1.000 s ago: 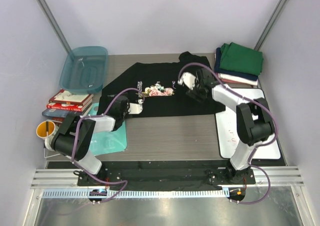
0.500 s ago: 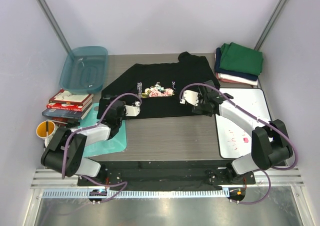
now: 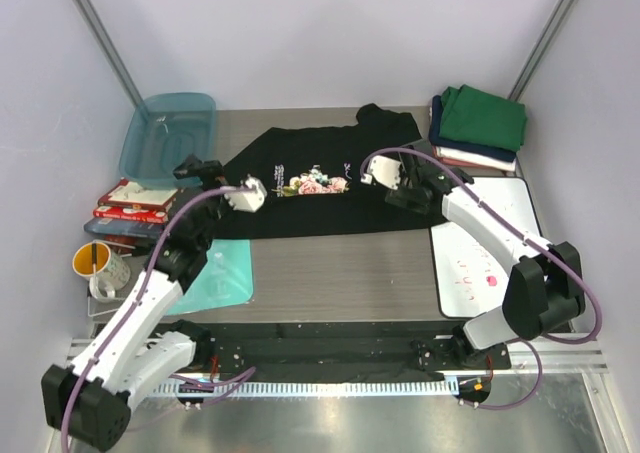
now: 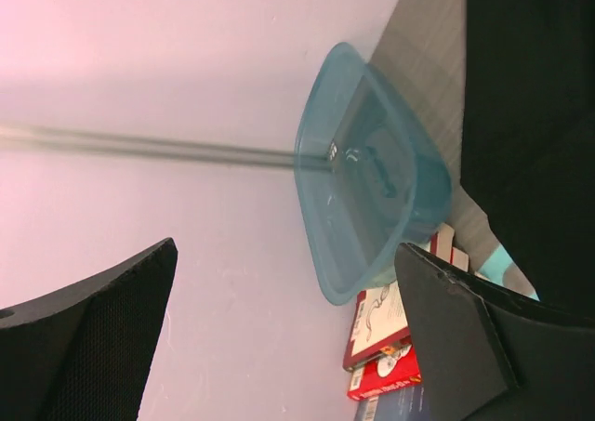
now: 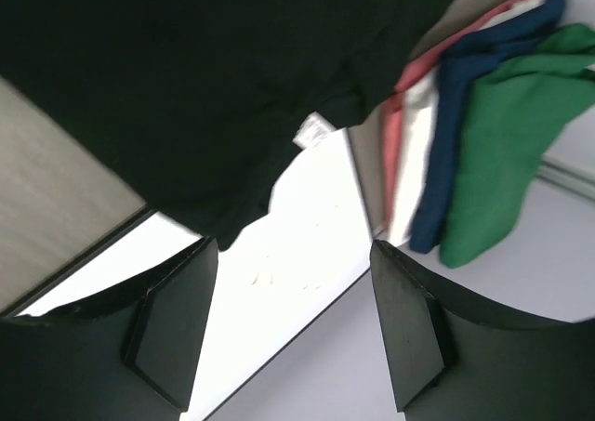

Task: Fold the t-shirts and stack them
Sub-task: Fold the flattened tshirt in 1/3 of the way

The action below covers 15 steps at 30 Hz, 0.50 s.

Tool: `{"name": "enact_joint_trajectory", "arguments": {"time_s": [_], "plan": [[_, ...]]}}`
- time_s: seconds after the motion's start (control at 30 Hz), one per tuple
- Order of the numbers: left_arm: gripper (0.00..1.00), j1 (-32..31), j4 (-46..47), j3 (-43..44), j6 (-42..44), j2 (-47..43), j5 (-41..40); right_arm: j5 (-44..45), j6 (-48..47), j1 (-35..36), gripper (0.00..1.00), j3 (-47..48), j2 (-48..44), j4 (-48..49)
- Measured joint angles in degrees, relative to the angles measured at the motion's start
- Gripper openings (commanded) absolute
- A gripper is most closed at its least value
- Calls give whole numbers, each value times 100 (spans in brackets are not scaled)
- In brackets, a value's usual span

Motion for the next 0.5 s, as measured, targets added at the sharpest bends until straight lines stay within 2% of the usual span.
{"name": "enact_joint_trajectory", "arguments": {"time_s": [0.1, 0.2, 0.33, 0.5], "plan": [[100, 0, -238, -560, 372, -470, 590, -42, -70, -26, 73, 256, 17, 74], [100, 0, -385, -1143, 632, -334, 1051, -151, -308, -120, 74, 61, -50, 15], [100, 0, -476, -1506, 710, 472, 1456, -466, -826, -278, 75, -542, -573, -216], [100, 17, -205, -1340, 782, 1460, 1515, -973, -1429, -286, 79, -872, -1469, -540]]}}
